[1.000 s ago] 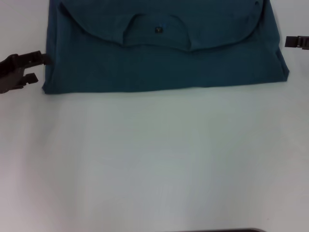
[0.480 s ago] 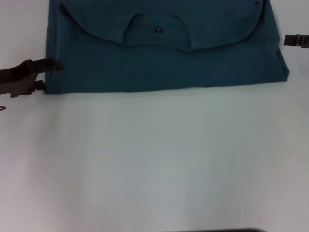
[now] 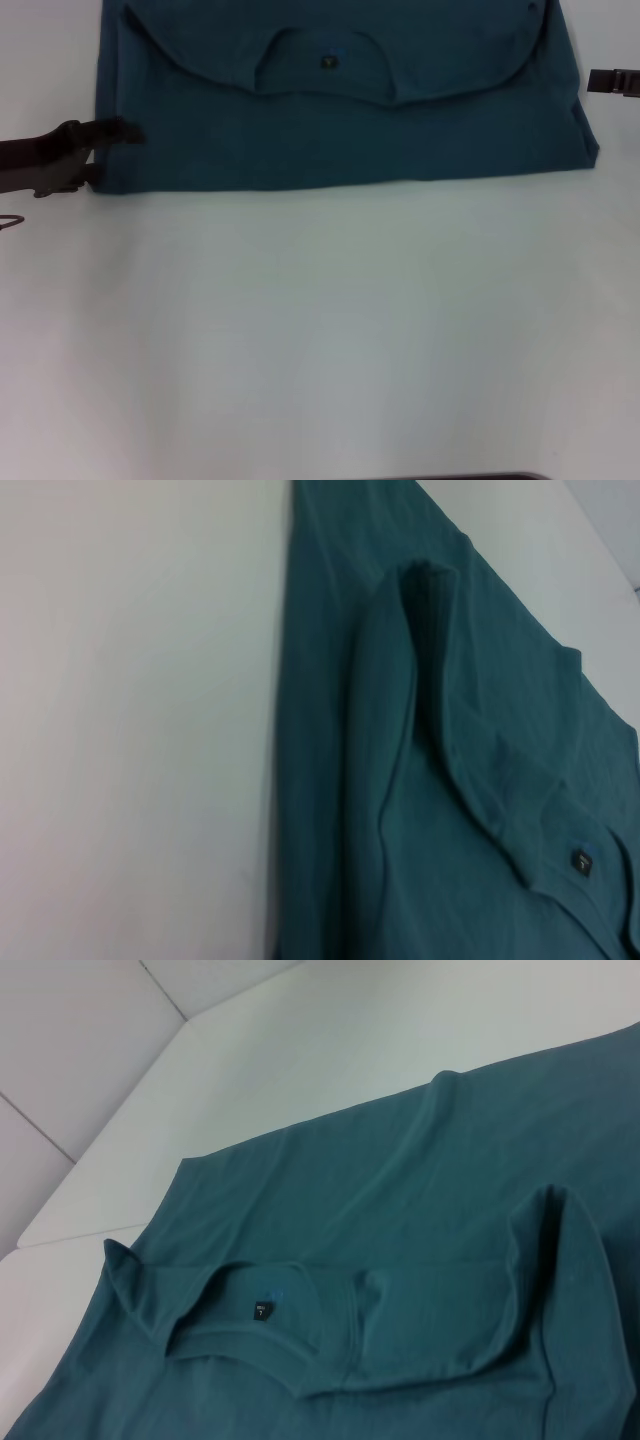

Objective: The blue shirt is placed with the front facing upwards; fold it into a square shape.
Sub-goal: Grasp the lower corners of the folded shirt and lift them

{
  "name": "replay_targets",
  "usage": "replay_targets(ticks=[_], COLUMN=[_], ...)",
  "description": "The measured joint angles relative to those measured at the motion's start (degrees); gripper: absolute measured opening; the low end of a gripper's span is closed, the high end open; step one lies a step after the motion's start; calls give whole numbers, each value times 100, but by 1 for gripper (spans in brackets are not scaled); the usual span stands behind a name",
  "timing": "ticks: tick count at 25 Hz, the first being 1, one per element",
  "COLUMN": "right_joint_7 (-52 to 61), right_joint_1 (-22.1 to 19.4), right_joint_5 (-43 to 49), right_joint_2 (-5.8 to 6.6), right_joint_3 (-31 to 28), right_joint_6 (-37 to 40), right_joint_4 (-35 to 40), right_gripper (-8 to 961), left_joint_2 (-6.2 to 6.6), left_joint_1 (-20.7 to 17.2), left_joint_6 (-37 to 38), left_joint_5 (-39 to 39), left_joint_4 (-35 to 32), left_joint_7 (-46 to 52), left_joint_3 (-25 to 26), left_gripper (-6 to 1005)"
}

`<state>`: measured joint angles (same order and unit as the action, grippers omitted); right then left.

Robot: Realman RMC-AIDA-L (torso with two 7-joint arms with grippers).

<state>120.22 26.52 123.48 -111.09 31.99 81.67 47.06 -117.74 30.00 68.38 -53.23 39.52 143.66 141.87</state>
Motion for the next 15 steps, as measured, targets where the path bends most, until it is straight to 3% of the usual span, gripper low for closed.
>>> replay_targets(ticks=[15], right_joint_7=[-48], right_joint_1=[29], right_joint_5=[0], right_joint_2=[-8], right_joint_3=[0], right_joint_6=[-3], right_joint_4=[-12], right_gripper=[928], left_joint_2=[79], left_joint_1=[155], left_joint_6=[-47], left_joint_5=[2], left_joint_4=[-278], left_joint_7=[-16], left_joint_3=[-9], left_gripper=[947])
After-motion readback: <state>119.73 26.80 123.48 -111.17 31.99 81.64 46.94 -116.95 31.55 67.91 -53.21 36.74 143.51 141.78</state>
